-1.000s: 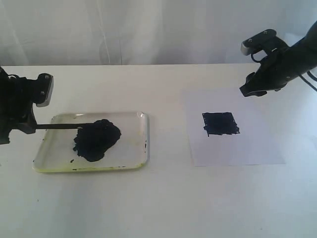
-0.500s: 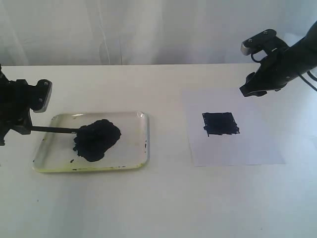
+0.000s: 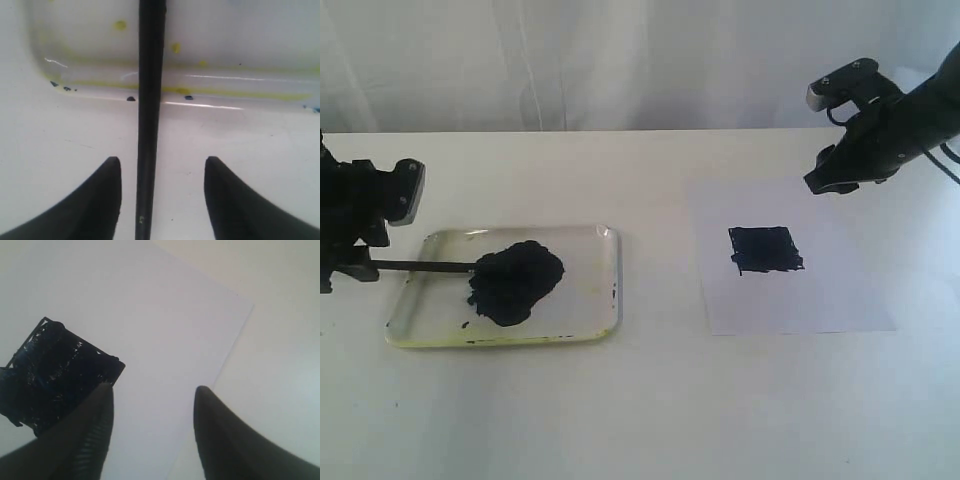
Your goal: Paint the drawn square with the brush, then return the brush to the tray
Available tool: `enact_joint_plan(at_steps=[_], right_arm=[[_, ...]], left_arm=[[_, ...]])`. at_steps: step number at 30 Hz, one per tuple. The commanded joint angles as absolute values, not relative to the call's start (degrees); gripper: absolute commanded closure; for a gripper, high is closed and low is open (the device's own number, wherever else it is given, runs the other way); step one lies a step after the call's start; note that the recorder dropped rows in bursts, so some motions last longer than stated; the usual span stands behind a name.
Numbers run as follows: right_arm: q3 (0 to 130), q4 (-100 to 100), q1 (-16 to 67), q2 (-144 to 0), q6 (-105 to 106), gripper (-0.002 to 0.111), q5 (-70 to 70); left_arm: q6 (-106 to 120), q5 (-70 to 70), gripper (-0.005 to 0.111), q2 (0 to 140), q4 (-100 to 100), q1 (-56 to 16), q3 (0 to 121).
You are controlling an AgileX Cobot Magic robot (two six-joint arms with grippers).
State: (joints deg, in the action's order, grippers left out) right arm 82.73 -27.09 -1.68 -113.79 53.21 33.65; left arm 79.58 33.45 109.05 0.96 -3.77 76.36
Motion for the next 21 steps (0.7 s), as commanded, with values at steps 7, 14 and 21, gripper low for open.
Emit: enact_joint_plan(at_steps=[7, 14, 21], right_arm=[[82.6, -27.5, -1.7, -113.6, 53.1, 0.063, 37.2], [82.6, -27.1, -1.7, -111.9, 41.7, 0.081, 42.9], [82.6, -18.1, -1.7, -107.3, 21.5, 0.107, 51.8]], left_arm=[[47.4, 34.8, 0.084, 103.9, -1.0, -3.5, 79.4], [26.2, 35.9, 0.107, 100.9, -1.5, -3.5, 79.4], [7.0, 43.5, 0.107, 100.5, -1.5, -3.5, 79.4]])
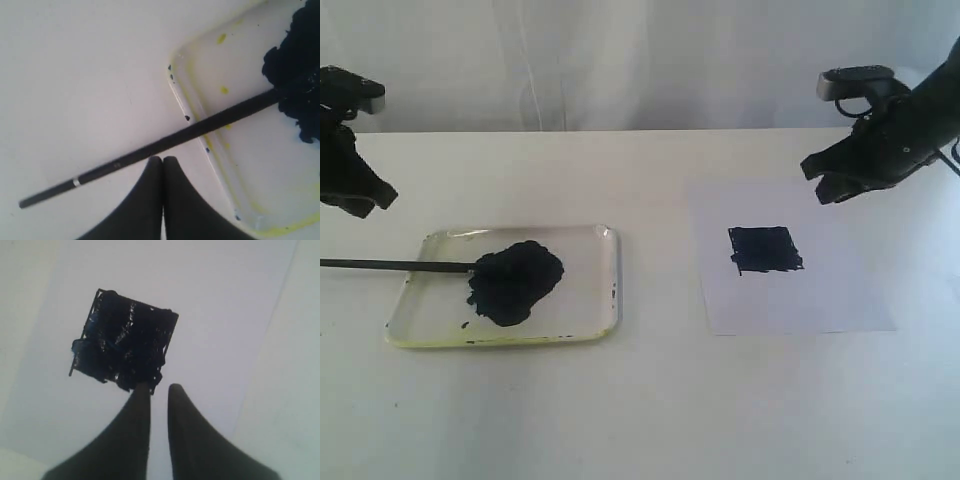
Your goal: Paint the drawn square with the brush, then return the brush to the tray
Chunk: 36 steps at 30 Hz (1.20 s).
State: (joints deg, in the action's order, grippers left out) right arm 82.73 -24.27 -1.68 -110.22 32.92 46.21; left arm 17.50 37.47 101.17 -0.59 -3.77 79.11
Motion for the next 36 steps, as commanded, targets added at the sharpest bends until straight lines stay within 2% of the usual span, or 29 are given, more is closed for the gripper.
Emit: enact_joint_plan(at_steps=[1, 8, 14, 18, 22, 36], right_arm=[[82.6, -16.8, -1.7, -106.9, 19.3, 0.108, 53.7], [81.8, -14.5, -1.7, -104.2, 13.8, 0.108, 67.6], [75.2, -13.6, -1.7, -97.1, 13.2, 0.108, 66.6], [72.4, -12.7, -1.7, -91.8, 13.2, 0.108, 66.3], [69.4, -11.5, -1.7, -84.7, 13.2, 0.108, 66.3], [60.5, -2.7, -1.7, -42.7, 10.0, 0.108, 57.4]], left_arm=[[4.7, 45.2, 0.107, 100.4, -1.5, -3.5, 79.4], [-2.7, 56.4, 0.107, 100.0, -1.2, -2.8, 79.4], [0.4, 62.9, 0.107, 96.8, -0.4, 2.7, 78.2], [-1.0, 61.7, 0.107, 91.7, 1.6, 3.2, 74.7], [-3.4, 61.2, 0.107, 83.3, 5.3, 1.9, 71.1], [-6.1, 60.6, 0.107, 46.9, 6.5, 1.8, 61.1]])
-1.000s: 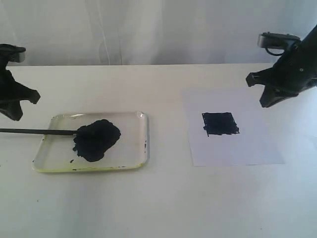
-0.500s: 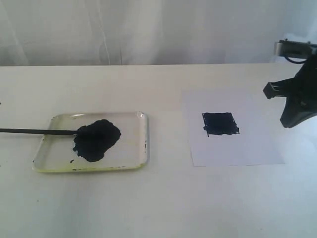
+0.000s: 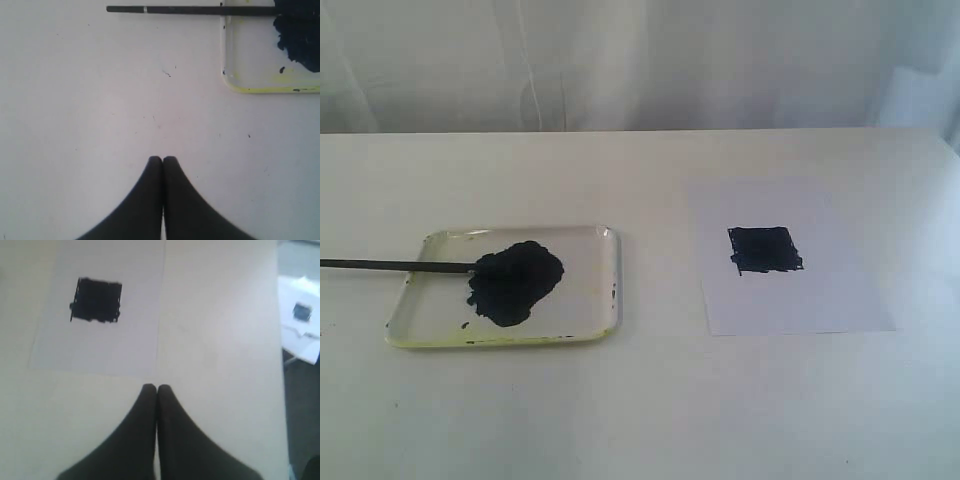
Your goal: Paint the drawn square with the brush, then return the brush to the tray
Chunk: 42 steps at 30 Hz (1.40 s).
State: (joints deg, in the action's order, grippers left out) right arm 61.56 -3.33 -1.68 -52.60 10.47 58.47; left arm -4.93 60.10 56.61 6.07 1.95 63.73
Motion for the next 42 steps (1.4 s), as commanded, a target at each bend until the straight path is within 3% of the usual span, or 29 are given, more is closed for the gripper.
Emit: enact_joint_plan(at_steps=[1, 17, 32, 42], right_arm=[[60.5, -2.8, -1.7, -39.7, 10.0, 0.108, 57.7], [59.2, -1.3, -1.7, -0.9, 10.2, 0.108, 62.3], [47.5, -0.3, -1.7, 0.0, 10.2, 0.108, 59.0], [32.7, -0.4, -1.7, 0.0, 10.0, 0.108, 41.9]], left_arm=[[-6.3, 60.3, 0.107, 43.9, 6.6, 1.8, 60.3], [-7.2, 57.7, 0.107, 6.6, 7.4, 1.4, 49.5], [-8.0, 53.2, 0.107, 0.0, 8.0, -0.5, 44.5], [-9.0, 36.7, 0.107, 0.0, 7.1, -1.4, 33.2]])
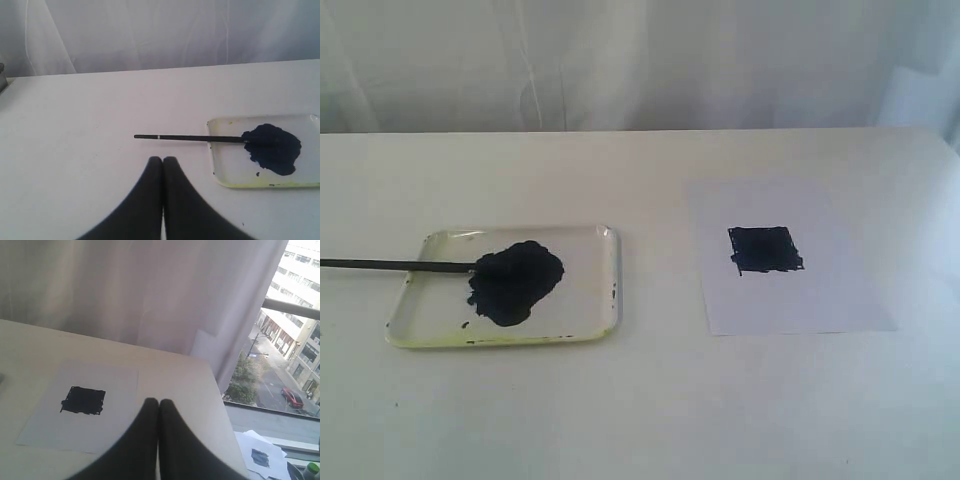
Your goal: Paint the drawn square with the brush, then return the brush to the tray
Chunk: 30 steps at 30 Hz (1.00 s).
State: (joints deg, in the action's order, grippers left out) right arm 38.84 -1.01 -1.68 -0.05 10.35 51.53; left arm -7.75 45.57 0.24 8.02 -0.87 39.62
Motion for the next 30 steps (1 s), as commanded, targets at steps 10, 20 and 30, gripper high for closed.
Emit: enact_joint_plan(at_steps=[10, 20, 30], right_arm=[[9.0, -1.7, -1.7, 0.0, 5.5, 0.108, 10.1], [0.0, -0.4, -1.7, 0.0, 7.8, 0.108, 11.9], [0.0, 0.0, -1.7, 0.0, 7.3, 0.108, 13.1]], left_arm=[[-8.8, 6.0, 0.107, 0.0, 4.9, -1.4, 4.4], [-8.6, 7.8, 0.107, 0.0, 5.4, -1.4, 0.0], [-9.0, 8.1, 0.107, 0.0, 5.4, -1.4, 0.0]])
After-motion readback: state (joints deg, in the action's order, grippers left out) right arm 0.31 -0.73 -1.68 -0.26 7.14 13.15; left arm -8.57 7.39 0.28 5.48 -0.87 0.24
